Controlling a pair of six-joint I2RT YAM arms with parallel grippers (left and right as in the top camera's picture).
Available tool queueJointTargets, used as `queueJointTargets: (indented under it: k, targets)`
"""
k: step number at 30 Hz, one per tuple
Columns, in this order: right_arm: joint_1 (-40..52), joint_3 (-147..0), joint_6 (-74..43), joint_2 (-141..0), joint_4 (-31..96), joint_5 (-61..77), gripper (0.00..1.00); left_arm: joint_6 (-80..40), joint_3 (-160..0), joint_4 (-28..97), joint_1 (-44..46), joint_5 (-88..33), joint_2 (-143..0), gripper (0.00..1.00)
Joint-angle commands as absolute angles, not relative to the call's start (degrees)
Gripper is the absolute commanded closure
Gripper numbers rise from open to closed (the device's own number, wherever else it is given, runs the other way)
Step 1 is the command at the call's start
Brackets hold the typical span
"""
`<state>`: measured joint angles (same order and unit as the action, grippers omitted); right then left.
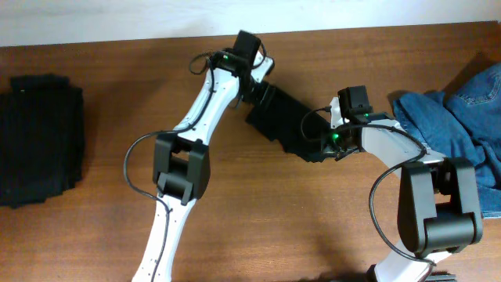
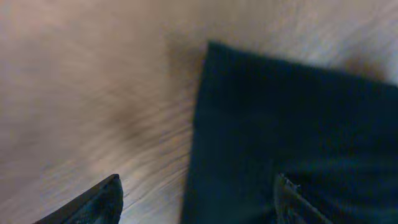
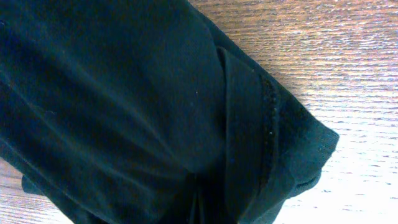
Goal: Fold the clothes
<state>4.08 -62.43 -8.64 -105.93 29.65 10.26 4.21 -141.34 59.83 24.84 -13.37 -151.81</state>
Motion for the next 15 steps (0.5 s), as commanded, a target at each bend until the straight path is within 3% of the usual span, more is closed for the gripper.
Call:
queueJointTargets:
  k: [1,7,15]
  targets:
    - [4.5,-61.0,-8.9,-106.6,29.6,11.4,0.96,7.5,-141.8,60.1,25.3,-18.5,-154.7,0.23]
    - [4.5,-61.0,-8.9,-106.6,29.6,11.4,0.96,7.5,-141.8,60.2,25.5,-19.2,-156.0,0.20]
    - [4.5,-61.0,-8.9,-106.6,29.4,11.4,0.96,7.5,-141.9,62.7,25.5,-26.0,-156.5,0.29]
